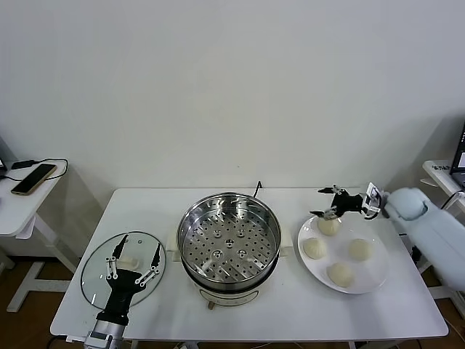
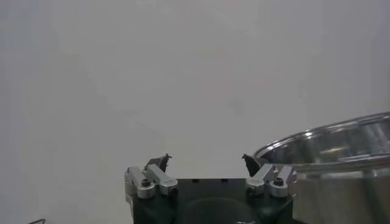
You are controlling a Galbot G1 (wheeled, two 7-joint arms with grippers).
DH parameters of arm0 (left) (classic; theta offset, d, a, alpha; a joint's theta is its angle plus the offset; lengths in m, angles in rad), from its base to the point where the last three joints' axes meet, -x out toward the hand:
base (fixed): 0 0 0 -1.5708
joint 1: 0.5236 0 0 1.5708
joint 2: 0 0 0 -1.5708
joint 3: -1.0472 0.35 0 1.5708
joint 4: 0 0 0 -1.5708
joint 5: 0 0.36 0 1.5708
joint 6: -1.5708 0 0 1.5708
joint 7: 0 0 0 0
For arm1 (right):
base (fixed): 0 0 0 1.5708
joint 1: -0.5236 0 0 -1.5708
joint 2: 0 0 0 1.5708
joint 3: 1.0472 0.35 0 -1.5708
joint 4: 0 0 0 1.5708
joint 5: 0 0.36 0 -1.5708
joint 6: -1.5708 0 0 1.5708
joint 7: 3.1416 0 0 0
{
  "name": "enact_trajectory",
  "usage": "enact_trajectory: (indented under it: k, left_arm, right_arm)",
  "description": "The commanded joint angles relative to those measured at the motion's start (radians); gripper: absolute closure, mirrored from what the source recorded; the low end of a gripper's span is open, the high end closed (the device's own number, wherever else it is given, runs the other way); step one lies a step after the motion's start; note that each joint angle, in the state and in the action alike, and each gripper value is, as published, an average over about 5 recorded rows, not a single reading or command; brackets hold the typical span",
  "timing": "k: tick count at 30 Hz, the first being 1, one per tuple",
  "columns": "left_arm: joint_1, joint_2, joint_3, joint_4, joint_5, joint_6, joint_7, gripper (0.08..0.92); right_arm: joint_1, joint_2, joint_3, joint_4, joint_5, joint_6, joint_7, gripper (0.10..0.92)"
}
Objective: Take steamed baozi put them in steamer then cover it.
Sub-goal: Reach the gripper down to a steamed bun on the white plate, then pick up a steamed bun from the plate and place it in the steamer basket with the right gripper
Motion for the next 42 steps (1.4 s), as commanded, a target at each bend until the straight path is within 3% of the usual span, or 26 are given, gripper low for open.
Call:
enact_trajectory:
  k: [1,8,24,29,36,42]
  left_arm:
    - [0.001,-0.001,0.001,0.001,0.001,0.001,-0.001,0.177]
    - [0.0,-0.002,0.004,0.001,0.001,0.003,-0.008,0.177]
    - [0.005,-0.004,0.005,0.006,0.003,-0.003,-0.012,0.177]
    - [0.004,-0.005,0.005,0.005,0.003,-0.003,-0.014,0.177]
    - [0.004,-0.006,0.006,0.003,0.003,-0.005,-0.015,0.177]
    - [0.004,-0.001,0.008,-0.004,0.003,-0.007,-0.015,0.177]
  right_arm:
    - [0.202,0.098,-0.172,-0.193,-0.343,0.043,-0.251,0.203]
    - [0.194,0.184,-0.165,-0.258,-0.437,0.063,-0.21,0.203]
    - [0.155,0.273,-0.153,-0.323,-0.504,0.084,-0.146,0.203]
    - [0.149,0.268,-0.152,-0.314,-0.502,0.087,-0.129,0.262]
    - [0.169,0.221,-0.172,-0.232,-0.479,0.108,-0.124,0.341]
    - [0.284,0.117,-0.242,-0.014,-0.399,0.202,-0.146,0.361]
